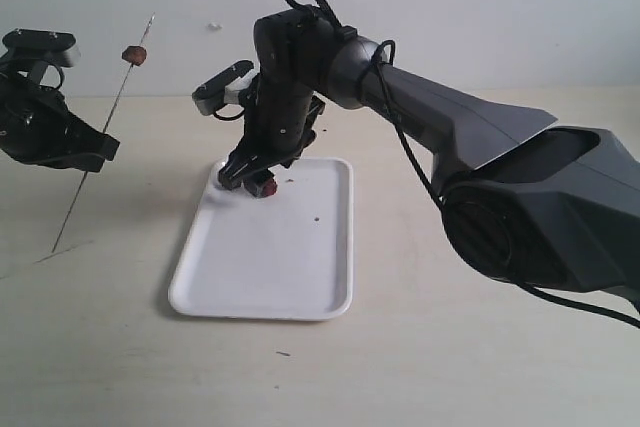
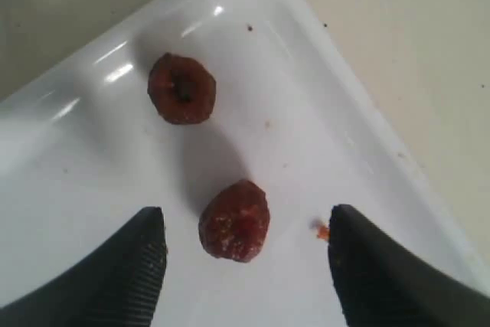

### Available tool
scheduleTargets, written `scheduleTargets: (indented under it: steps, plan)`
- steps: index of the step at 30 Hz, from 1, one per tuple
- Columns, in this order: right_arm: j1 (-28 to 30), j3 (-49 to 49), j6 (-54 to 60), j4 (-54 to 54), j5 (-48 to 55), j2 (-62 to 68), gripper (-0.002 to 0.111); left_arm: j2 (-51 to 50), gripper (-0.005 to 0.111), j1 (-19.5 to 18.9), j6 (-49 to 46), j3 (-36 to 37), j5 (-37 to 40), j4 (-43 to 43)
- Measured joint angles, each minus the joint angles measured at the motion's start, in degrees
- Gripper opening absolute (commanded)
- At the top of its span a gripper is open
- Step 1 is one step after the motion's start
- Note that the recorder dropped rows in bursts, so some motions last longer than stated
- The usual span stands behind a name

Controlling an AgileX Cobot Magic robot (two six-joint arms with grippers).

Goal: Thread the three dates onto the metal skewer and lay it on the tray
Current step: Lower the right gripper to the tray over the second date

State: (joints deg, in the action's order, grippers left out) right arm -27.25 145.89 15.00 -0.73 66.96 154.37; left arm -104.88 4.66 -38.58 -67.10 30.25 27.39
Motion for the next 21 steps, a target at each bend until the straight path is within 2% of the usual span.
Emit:
scheduleTargets:
  steps: [21]
  plan:
    - [0.0,0.0,-0.1,-0.9,-0.9,1.4,0.055,0.0,0.000,0.0,0.0,0.0,0.0,0.0]
